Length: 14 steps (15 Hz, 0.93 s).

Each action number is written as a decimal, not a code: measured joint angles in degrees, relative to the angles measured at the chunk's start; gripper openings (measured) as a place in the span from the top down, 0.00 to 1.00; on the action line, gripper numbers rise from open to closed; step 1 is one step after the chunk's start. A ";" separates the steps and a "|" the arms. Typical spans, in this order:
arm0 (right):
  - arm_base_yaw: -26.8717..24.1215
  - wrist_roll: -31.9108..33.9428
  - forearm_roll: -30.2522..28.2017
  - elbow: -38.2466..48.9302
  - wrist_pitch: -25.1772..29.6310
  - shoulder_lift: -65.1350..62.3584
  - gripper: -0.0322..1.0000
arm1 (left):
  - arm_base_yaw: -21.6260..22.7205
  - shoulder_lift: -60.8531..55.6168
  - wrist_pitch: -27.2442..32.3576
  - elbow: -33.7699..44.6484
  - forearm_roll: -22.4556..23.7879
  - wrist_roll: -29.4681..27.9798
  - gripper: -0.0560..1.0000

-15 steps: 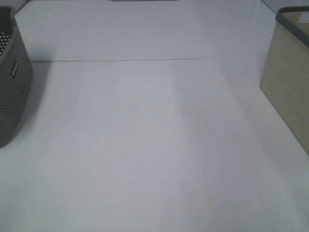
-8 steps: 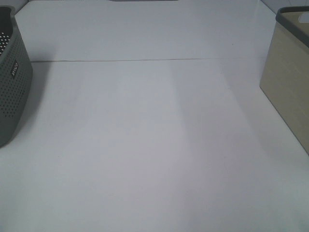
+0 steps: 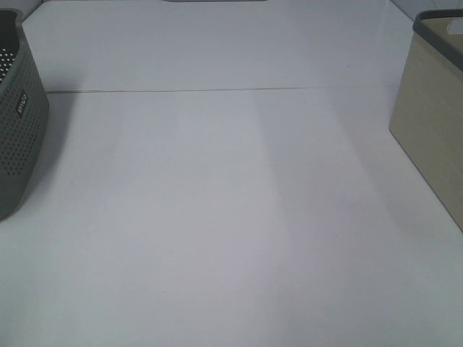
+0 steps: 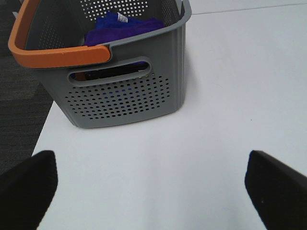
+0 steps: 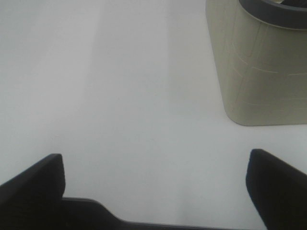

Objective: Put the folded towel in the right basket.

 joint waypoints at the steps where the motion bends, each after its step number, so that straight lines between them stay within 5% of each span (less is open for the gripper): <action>1: 0.00 0.06 0.00 0.00 -0.06 0.00 0.02 | 0.00 0.00 0.00 0.00 -0.06 0.00 0.01; 14: 0.00 0.29 -0.11 0.00 -0.11 0.00 0.02 | 0.00 0.00 0.00 0.00 -0.17 0.00 0.01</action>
